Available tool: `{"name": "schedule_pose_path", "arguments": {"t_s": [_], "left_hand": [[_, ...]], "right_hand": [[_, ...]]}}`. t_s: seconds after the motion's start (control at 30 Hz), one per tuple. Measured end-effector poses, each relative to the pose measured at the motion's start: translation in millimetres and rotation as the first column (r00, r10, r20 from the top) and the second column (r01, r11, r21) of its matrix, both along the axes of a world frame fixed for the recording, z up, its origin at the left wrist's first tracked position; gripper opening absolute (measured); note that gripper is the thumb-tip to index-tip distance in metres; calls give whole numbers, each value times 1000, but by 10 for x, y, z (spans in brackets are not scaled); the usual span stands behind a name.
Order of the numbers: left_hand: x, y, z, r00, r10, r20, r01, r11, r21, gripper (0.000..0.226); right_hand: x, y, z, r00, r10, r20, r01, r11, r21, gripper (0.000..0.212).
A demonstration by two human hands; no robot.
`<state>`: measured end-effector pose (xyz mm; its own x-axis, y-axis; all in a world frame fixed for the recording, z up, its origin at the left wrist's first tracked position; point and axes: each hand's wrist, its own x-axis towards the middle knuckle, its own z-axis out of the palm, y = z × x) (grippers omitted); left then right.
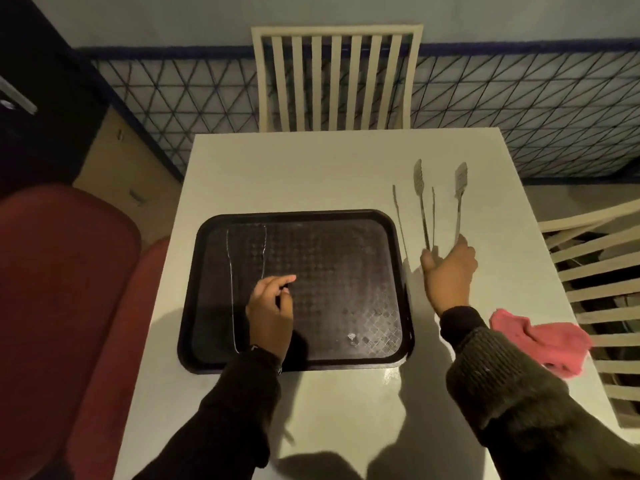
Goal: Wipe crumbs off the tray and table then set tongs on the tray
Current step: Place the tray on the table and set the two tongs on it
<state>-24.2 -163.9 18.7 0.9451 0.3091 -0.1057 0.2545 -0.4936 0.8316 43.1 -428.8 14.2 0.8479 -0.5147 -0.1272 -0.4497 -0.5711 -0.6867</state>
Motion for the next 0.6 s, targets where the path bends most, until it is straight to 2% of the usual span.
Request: {"name": "schedule_pose_path", "arguments": {"t_s": [0.13,0.27,0.47,0.6], "left_hand": [[-138,371,-63,997,82,15,-82,996,23,43],[-206,595,-159,985,155,-77,-151,987,52,36],[-182,725,-276,942,200,-270,-172,977,125,82],[-190,777,-379,930,179,-321,-117,972,205,94]], "right_hand": [[-396,661,136,996,89,-13,-88,995,36,67],[-636,1206,91,978,178,-105,-181,983,-19,71],[-720,1650,-48,955,185,-233,-202,978,-50,72],[-749,1757,-181,949,176,-260,-206,974,-91,72]]}}
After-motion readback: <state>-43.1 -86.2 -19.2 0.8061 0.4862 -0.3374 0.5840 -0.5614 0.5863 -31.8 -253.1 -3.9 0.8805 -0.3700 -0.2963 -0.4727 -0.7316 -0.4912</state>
